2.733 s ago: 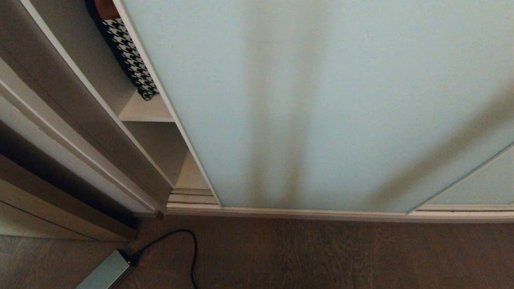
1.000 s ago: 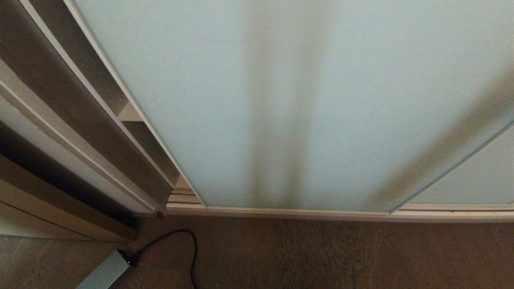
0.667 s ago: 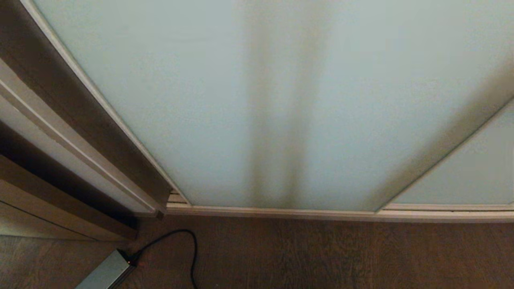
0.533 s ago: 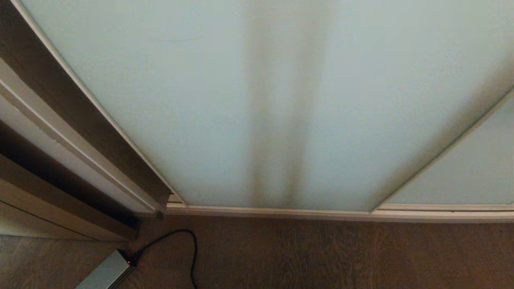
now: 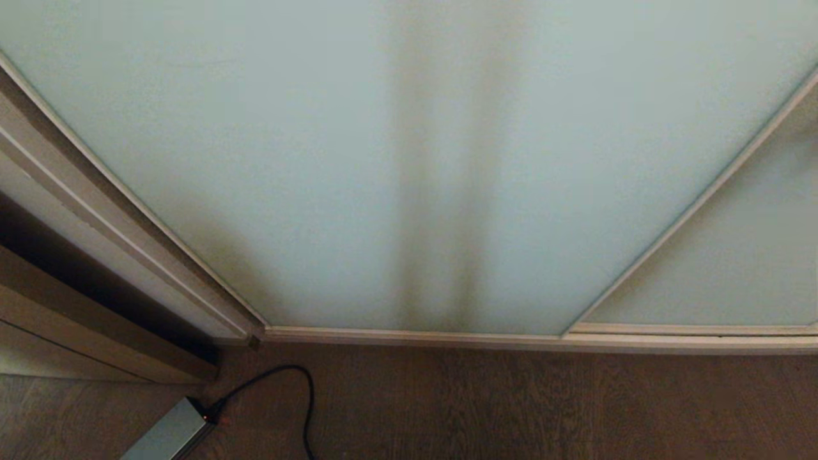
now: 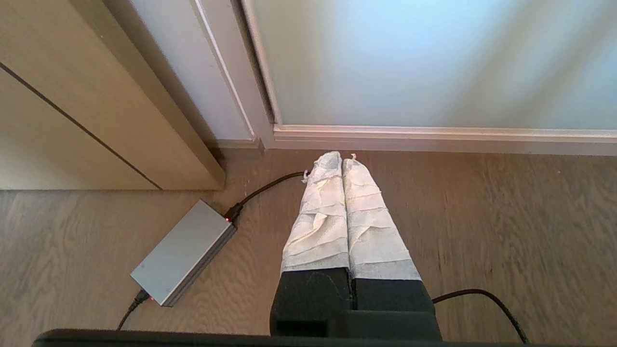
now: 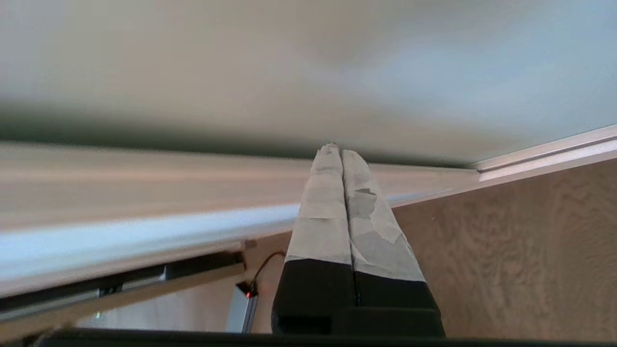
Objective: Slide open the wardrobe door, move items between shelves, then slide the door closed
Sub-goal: Close the door
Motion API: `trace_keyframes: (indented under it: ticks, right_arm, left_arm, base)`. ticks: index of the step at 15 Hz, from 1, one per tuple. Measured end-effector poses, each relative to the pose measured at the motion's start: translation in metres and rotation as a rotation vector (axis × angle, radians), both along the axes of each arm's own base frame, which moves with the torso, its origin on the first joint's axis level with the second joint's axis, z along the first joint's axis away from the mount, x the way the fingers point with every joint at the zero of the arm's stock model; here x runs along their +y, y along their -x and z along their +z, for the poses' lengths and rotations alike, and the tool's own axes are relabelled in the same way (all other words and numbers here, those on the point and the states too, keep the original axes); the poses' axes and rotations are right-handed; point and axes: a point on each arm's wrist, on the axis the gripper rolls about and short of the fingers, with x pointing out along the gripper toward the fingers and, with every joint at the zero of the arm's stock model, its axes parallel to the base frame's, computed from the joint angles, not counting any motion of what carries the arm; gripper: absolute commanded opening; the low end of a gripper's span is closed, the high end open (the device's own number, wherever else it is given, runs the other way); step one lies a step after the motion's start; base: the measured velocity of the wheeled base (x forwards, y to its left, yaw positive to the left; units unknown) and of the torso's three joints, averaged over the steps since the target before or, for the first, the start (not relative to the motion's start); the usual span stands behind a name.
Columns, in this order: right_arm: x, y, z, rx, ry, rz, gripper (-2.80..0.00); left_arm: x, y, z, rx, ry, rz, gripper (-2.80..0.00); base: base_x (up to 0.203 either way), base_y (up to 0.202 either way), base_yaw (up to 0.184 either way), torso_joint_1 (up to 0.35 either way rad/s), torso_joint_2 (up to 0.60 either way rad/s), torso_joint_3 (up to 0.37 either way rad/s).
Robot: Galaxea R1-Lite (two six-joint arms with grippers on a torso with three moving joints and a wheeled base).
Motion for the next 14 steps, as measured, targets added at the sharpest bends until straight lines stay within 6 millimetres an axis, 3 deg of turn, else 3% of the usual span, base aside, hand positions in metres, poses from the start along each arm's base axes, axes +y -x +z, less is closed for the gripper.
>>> trace_keyframes:
  ticks: [8,14]
  right_arm:
    - [0.042,0.032,-0.001,-0.011,0.009,0.071,-2.80]
    - [0.055,0.023,0.001,-0.020,0.043,0.059,-2.80]
  left_arm:
    - [0.000,0.000,0.000,0.000,0.000,0.000,-2.80]
    - [0.000,0.000,0.000,0.000,0.000,-0.001,-2.80]
  base:
    - [0.000,0.000,0.000,0.000,0.00,0.000]
    - [0.000,0.000,0.000,0.000,0.00,0.000]
